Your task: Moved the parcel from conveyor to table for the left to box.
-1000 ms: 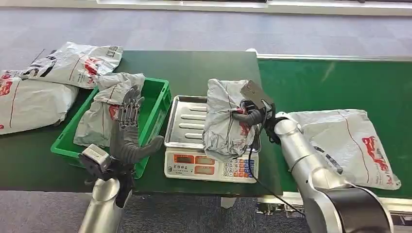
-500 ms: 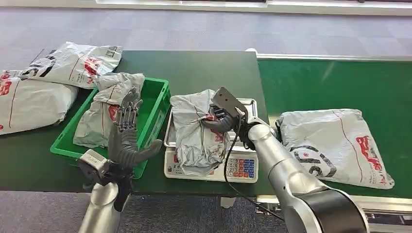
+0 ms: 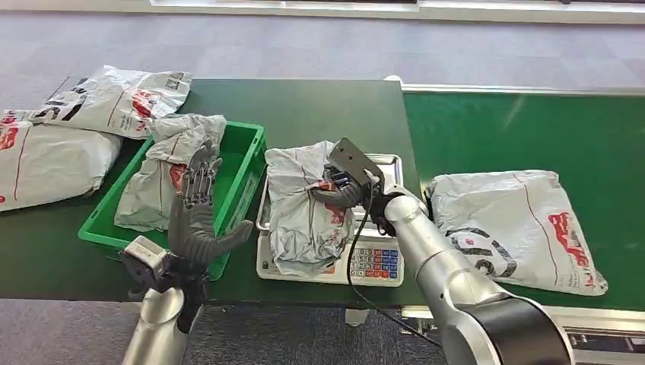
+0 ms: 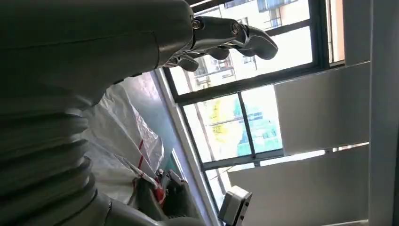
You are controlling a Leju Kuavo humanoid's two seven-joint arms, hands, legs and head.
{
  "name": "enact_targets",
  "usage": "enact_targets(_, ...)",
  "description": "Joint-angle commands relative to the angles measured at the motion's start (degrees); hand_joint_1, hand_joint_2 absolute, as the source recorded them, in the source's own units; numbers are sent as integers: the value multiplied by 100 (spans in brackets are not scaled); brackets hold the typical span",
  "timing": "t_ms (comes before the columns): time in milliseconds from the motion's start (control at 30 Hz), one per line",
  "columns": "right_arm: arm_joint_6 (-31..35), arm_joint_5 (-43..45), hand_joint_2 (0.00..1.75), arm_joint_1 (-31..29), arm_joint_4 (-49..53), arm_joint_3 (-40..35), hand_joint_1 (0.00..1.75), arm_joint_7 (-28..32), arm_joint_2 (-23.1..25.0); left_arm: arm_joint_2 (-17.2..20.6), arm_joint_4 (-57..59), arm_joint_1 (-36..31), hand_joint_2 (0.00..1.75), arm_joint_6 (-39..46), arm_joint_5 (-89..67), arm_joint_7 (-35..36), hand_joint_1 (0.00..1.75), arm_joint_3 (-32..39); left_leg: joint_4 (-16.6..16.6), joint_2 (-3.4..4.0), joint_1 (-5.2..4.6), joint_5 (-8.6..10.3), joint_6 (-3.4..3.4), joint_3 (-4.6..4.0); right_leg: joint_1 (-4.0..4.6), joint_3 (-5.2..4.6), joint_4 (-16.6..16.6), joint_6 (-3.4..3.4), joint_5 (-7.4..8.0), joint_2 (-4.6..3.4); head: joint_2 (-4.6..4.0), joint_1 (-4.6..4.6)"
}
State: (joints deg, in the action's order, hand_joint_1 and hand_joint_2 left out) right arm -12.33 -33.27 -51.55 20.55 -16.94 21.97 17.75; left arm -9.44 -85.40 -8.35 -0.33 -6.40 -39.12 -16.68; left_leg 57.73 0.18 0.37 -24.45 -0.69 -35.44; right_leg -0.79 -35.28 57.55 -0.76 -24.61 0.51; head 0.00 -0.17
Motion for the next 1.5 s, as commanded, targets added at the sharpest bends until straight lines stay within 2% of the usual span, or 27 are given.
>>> enact_targets(33, 63, -49, 175, -225, -428, -436, 175, -132, -33, 167, 161, -93, 175, -8, -2, 12, 0, 68, -10, 4, 1, -5, 1, 24, 1, 22, -11, 5, -3, -8, 0, 0)
enact_targets(133, 115, -56, 175, -212, -423, -437, 175, -131, -66, 141, 199, -109, 175, -4, 1, 9, 0, 62, -7, 2, 2, -4, 1, 18, 2, 18, -8, 5, -3, -6, 0, 0)
enact_targets(167, 157, -49, 175, -208, -409, -425, 65, -129, -62, 131, 240, -132, 175, -2, 3, 9, 0, 59, -7, -1, 0, -3, 1, 15, 0, 15, -6, 4, -3, -3, 0, 0)
enact_targets(200, 237, -59, 175, -213, -390, -422, 0, -128, -75, 111, 336, -202, 175, -11, -7, 26, 0, 37, -12, -5, 3, -3, 1, 24, 3, 26, -14, 6, -3, -1, 0, 2)
enact_targets(267, 419, -81, 175, -237, -394, -417, 0, -219, -94, 111, 481, -315, 175, 60, -154, 175, 0, -33, -21, -1, 3, -6, 1, 40, 4, 39, -20, 9, -5, -6, 0, 0)
enact_targets(300, 666, -152, 175, -257, -412, -440, 0, -458, -113, 110, 574, -384, 175, 152, -293, 329, 0, -84, -7, -8, 0, -1, 0, 14, 0, 16, -5, 4, -4, 4, 0, 0)
enact_targets(400, 1104, -262, 175, -272, -419, -417, 0, -1051, -220, 73, 805, -566, 175, 245, -521, 707, 0, -217, -7, -15, 1, 1, 1, 14, 1, 17, -7, 5, -4, 11, -2, 0)
enact_targets(467, 1215, -234, 175, -249, -396, -351, 0, -1097, -306, 49, 913, -674, 175, 243, -588, 819, 0, -273, -22, -22, 7, 2, 2, 37, 8, 42, -25, 9, -3, 14, 0, 2)
enact_targets(500, 1340, -119, 175, -229, -356, -209, 0, -1076, -330, 8, 1055, -779, 175, 390, -713, 1035, 0, -277, -5, -27, 2, 3, 2, 12, 2, 19, -8, 3, -5, 23, 0, 0)
enact_targets(533, 2082, 763, 175, -325, -177, 711, 0, -514, -391, -111, 1609, -1571, 175, 1150, -871, 1378, 0, -152, -9, -28, 1, 4, 3, 16, 2, 22, -11, 4, -5, 24, 0, 0)
enact_targets(633, 1931, 818, 175, -493, -85, 778, 0, -612, -519, -127, 2009, -2154, 175, 1165, -651, 1502, 0, -29, 18, -65, 5, 13, 3, -20, 5, -4, 12, 3, -6, 61, 0, 0)
enact_targets(833, 2130, 869, 175, -463, -29, 844, 0, -461, -497, -58, 2175, -2216, 175, 1272, -778, 1588, 0, -192, 0, -2, -2, 13, 0, 2, -1, 2, -6, 6, 20, 1, 0, 2)
enact_targets(900, 2176, 888, 175, -453, 38, 873, 0, -377, -532, -117, 2424, -2412, 175, 1426, -1016, 1721, 0, -364, 3, -1, -2, 13, -2, -2, -1, -5, -2, 4, 20, -2, 0, 2)
enact_targets(1000, 2277, 910, 175, -415, 208, 917, 0, -291, -558, -220, 2816, -2718, 175, 1659, -1382, 1913, 0, -554, 6, -36, 2, 16, -2, -6, 4, 0, 0, 7, 12, 28, 0, 0)
enact_targets(1100, 2277, 910, 175, -415, 208, 917, 0, -291, -558, -220, 2816, -2718, 175, 1659, -1382, 1913, 0, -554, 4, -9, -2, 16, -1, -7, 1, -9, -4, 3, 20, 2, 0, 0)
enact_targets(1133, 2519, 862, 175, -383, 311, 912, 0, -193, -557, -213, 2933, -2806, 175, 1784, -1596, 2021, 0, -658, 0, -5, 0, 13, 1, 4, 2, 2, -11, 4, 20, -3, 0, 2)
enact_targets(1200, 2871, 961, 175, -298, 658, 1015, 0, 164, -554, -319, 3394, -3146, 175, 1987, -2163, 2388, 0, -899, 4, 4, -1, 12, -1, -3, 1, -8, -4, 3, 20, -9, 0, 0)
enact_targets(1233, 2832, 1046, 175, -237, 834, 1048, 0, 205, -560, -402, 3613, -3298, 175, 1987, -2323, 2493, 0, -953, 6, -6, 0, 13, -1, -3, 1, -5, -2, 5, 16, 0, 0, 2)
enact_targets(1300, 2556, 1175, 175, -65, 1167, 1022, 0, -56, -623, -592, 3999, -3540, 175, 2019, -2504, 2517, 0, -947, 5, -24, 1, 17, -2, -6, 3, -3, -4, 6, 14, 11, -2, 2)
enact_targets(1333, 2543, 1160, 0, 1, 1229, 995, 0, -73, -659, -646, 4068, -3579, 175, 1992, -2497, 2528, 0, -939, 9, -24, 4, 18, -2, -15, 5, -11, -3, 3, 17, 14, 0, 0)
enact_targets(1367, 2722, 1195, 0, 140, 1404, 1024, 0, 60, -657, -687, 4203, -3633, 175, 1941, -2549, 2562, 0, -977, 4, -30, 2, 18, 0, -8, 4, -3, -6, 3, 16, 21, -2, 2)
enact_targets(1400, 3218, 1246, 0, 375, 1755, 1138, 0, 449, -614, -729, 4377, -3680, 175, 1883, -2665, 2703, 0, -1043, 5, -16, 2, 15, -1, -7, 3, -5, -7, 2, 19, 8, 0, 2)
enact_targets(1433, 3574, 1288, 175, 550, 2009, 1203, 0, 724, -580, -766, 4510, -3707, 175, 1847, -2737, 2797, 0, -1079, -3, -20, 3, 15, 0, 4, 4, 9, -17, 3, 19, 10, 0, 0)
enact_targets(1500, 4438, 1365, 175, 1222, 3338, 1267, 0, 1166, -551, -867, 5063, -3859, 175, 1751, -3147, 3209, 0, -1302, -5, -13, 0, 14, -2, 6, 1, 6, -14, 4, 17, 3, -2, 2)
